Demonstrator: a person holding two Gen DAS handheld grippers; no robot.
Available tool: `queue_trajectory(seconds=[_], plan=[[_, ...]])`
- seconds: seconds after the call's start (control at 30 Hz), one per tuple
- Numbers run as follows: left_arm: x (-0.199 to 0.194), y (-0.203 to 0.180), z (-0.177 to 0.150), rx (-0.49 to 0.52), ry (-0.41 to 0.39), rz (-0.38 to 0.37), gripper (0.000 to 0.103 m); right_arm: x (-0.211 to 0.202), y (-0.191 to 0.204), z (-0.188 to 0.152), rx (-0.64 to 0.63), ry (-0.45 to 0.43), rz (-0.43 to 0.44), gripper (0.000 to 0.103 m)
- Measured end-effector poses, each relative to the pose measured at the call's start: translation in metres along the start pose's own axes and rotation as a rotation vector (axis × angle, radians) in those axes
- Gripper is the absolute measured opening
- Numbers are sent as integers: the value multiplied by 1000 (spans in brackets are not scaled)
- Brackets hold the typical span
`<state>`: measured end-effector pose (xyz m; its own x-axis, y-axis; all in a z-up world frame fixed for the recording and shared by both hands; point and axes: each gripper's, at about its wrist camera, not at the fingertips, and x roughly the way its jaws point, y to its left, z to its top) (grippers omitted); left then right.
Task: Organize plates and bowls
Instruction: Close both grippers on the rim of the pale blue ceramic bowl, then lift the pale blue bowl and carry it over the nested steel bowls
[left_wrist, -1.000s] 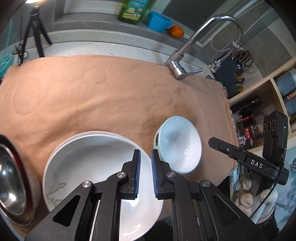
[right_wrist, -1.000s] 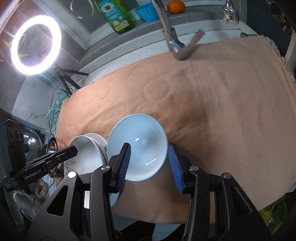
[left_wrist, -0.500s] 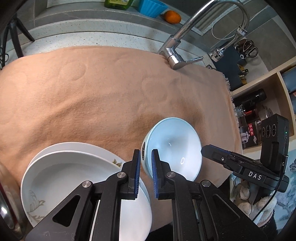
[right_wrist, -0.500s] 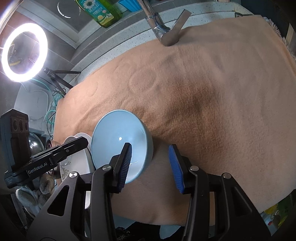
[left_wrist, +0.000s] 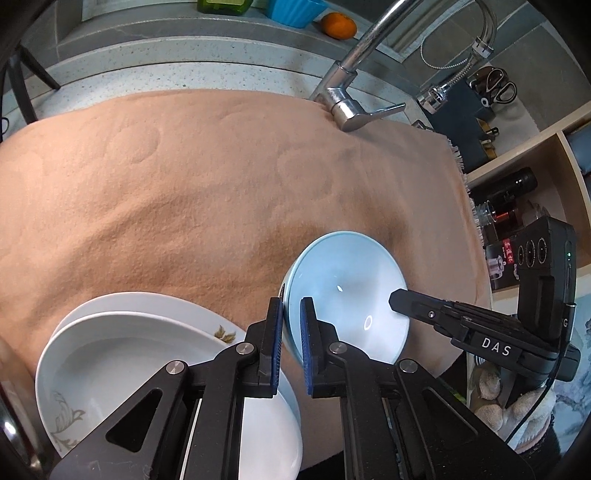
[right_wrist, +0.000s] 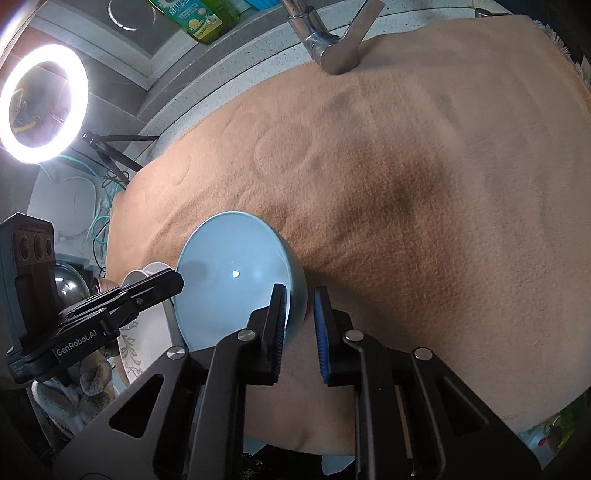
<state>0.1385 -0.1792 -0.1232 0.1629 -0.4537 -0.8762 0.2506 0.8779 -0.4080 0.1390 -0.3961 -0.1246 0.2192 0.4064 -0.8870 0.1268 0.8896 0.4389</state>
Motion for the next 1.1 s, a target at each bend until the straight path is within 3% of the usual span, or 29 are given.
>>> queue_trajectory(seconds=[0.33, 0.57, 1.1], plan=[[-1, 0, -2, -10, -8, -4, 7, -1, 3, 1, 5, -7, -12, 9], [-24, 1, -3, -15, -60, -19, 7, -18, 15, 5, -16, -32, -3, 9], [-107, 36, -34, -70, -206, -1, 7, -40, 101, -4, -156, -56, 64, 9]])
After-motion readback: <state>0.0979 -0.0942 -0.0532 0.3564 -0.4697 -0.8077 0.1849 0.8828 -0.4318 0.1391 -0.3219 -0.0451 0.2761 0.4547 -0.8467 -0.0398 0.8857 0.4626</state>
